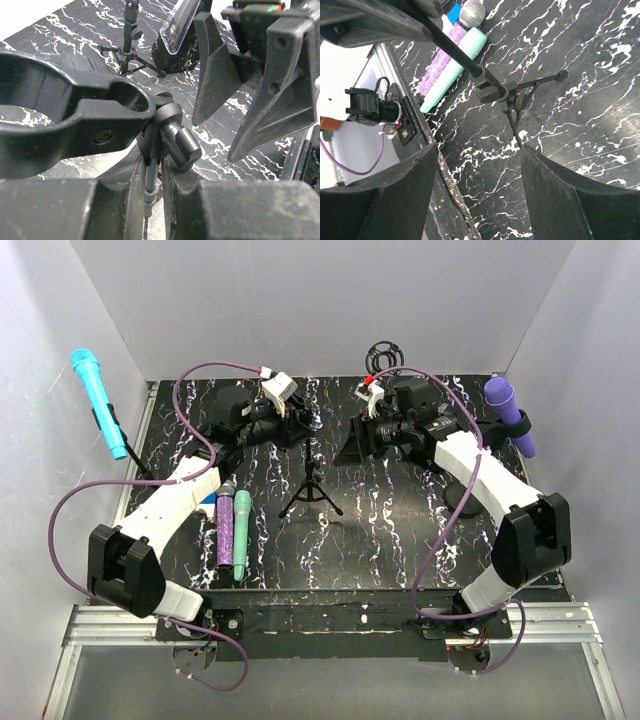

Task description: Remove the microphone from the stand

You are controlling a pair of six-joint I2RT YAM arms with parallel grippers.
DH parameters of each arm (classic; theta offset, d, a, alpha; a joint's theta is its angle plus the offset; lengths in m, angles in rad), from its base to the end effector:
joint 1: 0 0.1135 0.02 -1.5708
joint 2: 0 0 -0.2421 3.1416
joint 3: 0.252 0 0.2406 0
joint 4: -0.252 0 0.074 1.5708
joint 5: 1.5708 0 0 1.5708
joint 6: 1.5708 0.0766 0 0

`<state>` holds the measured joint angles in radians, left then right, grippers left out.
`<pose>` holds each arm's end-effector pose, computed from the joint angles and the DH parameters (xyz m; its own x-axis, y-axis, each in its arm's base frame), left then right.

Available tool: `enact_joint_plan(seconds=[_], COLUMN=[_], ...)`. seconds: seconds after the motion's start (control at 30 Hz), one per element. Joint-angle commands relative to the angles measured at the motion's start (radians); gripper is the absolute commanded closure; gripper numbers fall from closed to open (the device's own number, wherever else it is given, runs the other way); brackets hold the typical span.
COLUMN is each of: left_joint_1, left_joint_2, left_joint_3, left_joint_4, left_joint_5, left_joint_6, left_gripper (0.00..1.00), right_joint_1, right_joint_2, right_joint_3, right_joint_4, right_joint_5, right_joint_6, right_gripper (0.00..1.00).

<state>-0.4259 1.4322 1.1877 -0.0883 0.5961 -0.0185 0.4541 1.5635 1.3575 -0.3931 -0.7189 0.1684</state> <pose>0.3073 -0.1867 0.3102 -0.3127 0.1251 -0.9416 0.8195 0.5368 -0.2009 0.3079 0.2064 0.2924 -0.6368 -0.1705 -0.7519 -0.7223 0.4730 0.5045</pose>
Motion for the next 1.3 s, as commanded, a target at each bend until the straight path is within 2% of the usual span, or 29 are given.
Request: enact_joint_plan(seconds=[0.0,0.27,0.37,0.5,0.7,1.03,1.17,1.23,1.27], left_joint_1=[0.013,0.021,0.039,0.061,0.061,0.044,0.045,0.045,0.047], left_joint_2=[-0.049,-0.033,-0.041,-0.044,-0.027,-0.052,-0.064,-0.067,-0.065], left_joint_3=[-0.042,-0.039,-0.046,-0.053,-0.031,-0.051,-0.056,-0.051,-0.048], left_joint_4=[-0.067,-0.082,-0.076,-0.085,-0.097,-0.126,-0.131,-0.134,-0.134], left_joint_5=[-0.008,0.076,0.064,0.063,0.143,0.149,0.133,0.136,0.137], left_joint_6=[-0.175,-0.238,-0.259,-0.235,-0.183,-0.147,-0.15,-0.153,-0.155], left_gripper=[1.0,1.0,1.0,1.0,1.0,1.0,1.0,1.0,1.0], right_joint_1=[0.012,0.034,0.041,0.054,0.069,0.081,0.08,0.081,0.081], right_joint_2=[0.018,0.03,0.062,0.128,0.22,0.303,0.296,0.293,0.293], right_joint_3=[0.014,-0.028,-0.029,-0.015,0.051,0.123,0.103,0.098,0.1], right_joint_4=[0.002,0.072,0.102,0.148,0.207,0.232,0.234,0.235,0.235], right_joint_5=[-0.077,-0.076,-0.108,-0.21,-0.247,-0.33,-0.333,-0.333,-0.332], right_joint_6=[0.033,0.042,0.065,0.124,0.189,0.192,0.187,0.186,0.184], right_gripper=[0.27,0.32,0.32,0.25,0.3,0.63,0.72,0.82,0.92])
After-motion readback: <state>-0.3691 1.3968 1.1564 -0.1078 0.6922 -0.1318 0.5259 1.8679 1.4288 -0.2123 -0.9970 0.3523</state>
